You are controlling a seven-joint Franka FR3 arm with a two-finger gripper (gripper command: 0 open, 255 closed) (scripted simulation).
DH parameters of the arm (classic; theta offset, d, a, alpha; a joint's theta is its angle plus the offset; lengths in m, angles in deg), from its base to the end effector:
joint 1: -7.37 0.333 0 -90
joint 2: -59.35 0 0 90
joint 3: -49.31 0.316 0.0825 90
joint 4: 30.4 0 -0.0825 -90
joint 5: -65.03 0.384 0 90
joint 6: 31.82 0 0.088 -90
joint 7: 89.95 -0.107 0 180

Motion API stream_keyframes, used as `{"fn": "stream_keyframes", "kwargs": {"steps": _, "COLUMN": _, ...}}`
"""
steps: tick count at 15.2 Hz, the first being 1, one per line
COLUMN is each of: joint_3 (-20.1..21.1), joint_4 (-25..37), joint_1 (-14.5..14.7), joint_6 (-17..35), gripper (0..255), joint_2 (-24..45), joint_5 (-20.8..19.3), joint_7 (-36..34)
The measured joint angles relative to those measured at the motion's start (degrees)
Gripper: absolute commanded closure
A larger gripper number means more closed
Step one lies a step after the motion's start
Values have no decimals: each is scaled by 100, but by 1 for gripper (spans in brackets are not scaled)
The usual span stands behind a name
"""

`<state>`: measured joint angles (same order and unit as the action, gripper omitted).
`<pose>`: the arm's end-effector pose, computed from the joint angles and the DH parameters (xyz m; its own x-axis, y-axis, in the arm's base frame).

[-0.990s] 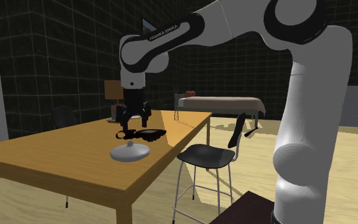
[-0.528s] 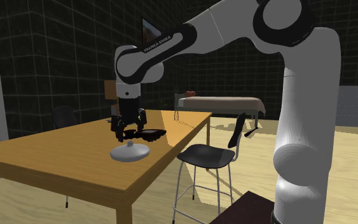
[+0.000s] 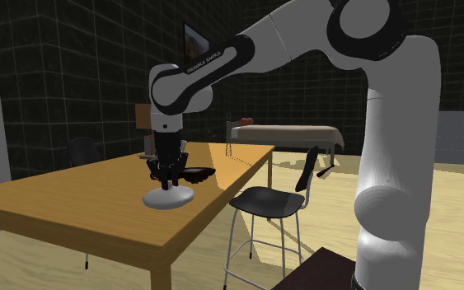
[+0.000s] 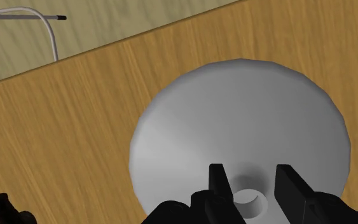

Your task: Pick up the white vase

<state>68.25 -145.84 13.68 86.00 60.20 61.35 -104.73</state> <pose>0.5071 0.2347 0.4475 0.9767 0.2109 0.0394 0.2092 -0.9769 0.0442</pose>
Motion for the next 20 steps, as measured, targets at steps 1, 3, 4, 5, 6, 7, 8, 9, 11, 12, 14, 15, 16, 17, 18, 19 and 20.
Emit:
{"fn": "stream_keyframes", "kwargs": {"steps": 1, "joint_3": 1, "joint_4": 5, "joint_1": 1, "joint_6": 0, "gripper": 255, "joint_2": 4, "joint_5": -2, "joint_7": -4}}
{"fn": "stream_keyframes", "kwargs": {"steps": 3, "joint_3": 3, "joint_4": 9, "joint_1": 3, "joint_6": 1, "gripper": 255, "joint_2": 8, "joint_5": -6, "joint_7": -11}}
{"fn": "stream_keyframes", "kwargs": {"steps": 4, "joint_3": 3, "joint_4": 13, "joint_1": 4, "joint_6": -1, "gripper": 255, "joint_2": 10, "joint_5": -7, "joint_7": -13}}
{"fn": "stream_keyframes", "kwargs": {"steps": 5, "joint_3": 2, "joint_4": 6, "joint_1": 3, "joint_6": 0, "gripper": 255, "joint_2": 4, "joint_5": -3, "joint_7": -5}}
{"fn": "stream_keyframes", "kwargs": {"steps": 6, "joint_3": 4, "joint_4": 23, "joint_1": 4, "joint_6": -37, "gripper": 255, "joint_2": -7, "joint_5": 6, "joint_7": 1}}
{"fn": "stream_keyframes", "kwargs": {"steps": 7, "joint_3": 3, "joint_4": 56, "joint_1": 4, "joint_6": -89, "gripper": 255, "joint_2": -23, "joint_5": 16, "joint_7": 10}}
{"fn": "stream_keyframes", "kwargs": {"steps": 8, "joint_3": 4, "joint_4": 115, "joint_1": 4, "joint_6": -155, "gripper": 255, "joint_2": -28, "joint_5": 21, "joint_7": 15}}
{"fn": "stream_keyframes", "kwargs": {"steps": 9, "joint_3": 0, "joint_4": 161, "joint_1": 0, "joint_6": -216, "gripper": 255, "joint_2": -43, "joint_5": 28, "joint_7": 30}}
{"fn": "stream_keyframes", "kwargs": {"steps": 11, "joint_3": -1, "joint_4": 276, "joint_1": -1, "joint_6": -369, "gripper": 255, "joint_2": -85, "joint_5": 49, "joint_7": 49}}
{"fn": "stream_keyframes", "kwargs": {"steps": 12, "joint_3": 0, "joint_4": 331, "joint_1": 0, "joint_6": -445, "gripper": 255, "joint_2": -108, "joint_5": 58, "joint_7": 53}}
{"fn": "stream_keyframes", "kwargs": {"steps": 14, "joint_3": 2, "joint_4": 456, "joint_1": 1, "joint_6": -599, "gripper": 255, "joint_2": -139, "joint_5": 72, "joint_7": 63}}
{"fn": "stream_keyframes", "kwargs": {"steps": 15, "joint_3": -2, "joint_4": 507, "joint_1": -3, "joint_6": -661, "gripper": 255, "joint_2": -151, "joint_5": 77, "joint_7": 77}}
{"fn": "stream_keyframes", "kwargs": {"steps": 16, "joint_3": -6, "joint_4": 588, "joint_1": -6, "joint_6": -742, "gripper": 255, "joint_2": -151, "joint_5": 79, "joint_7": 88}}
{"fn": "stream_keyframes", "kwargs": {"steps": 17, "joint_3": -4, "joint_4": 651, "joint_1": -4, "joint_6": -820, "gripper": 255, "joint_2": -167, "joint_5": 86, "joint_7": 88}}
{"fn": "stream_keyframes", "kwargs": {"steps": 18, "joint_3": -4, "joint_4": 701, "joint_1": -4, "joint_6": -884, "gripper": 255, "joint_2": -183, "joint_5": 92, "joint_7": 95}}
{"fn": "stream_keyframes", "kwargs": {"steps": 19, "joint_3": -10, "joint_4": 767, "joint_1": -9, "joint_6": -956, "gripper": 255, "joint_2": -189, "joint_5": 96, "joint_7": 110}}
{"fn": "stream_keyframes", "kwargs": {"steps": 20, "joint_3": -7, "joint_4": 841, "joint_1": -7, "joint_6": -1037, "gripper": 255, "joint_2": -197, "joint_5": 100, "joint_7": 108}}
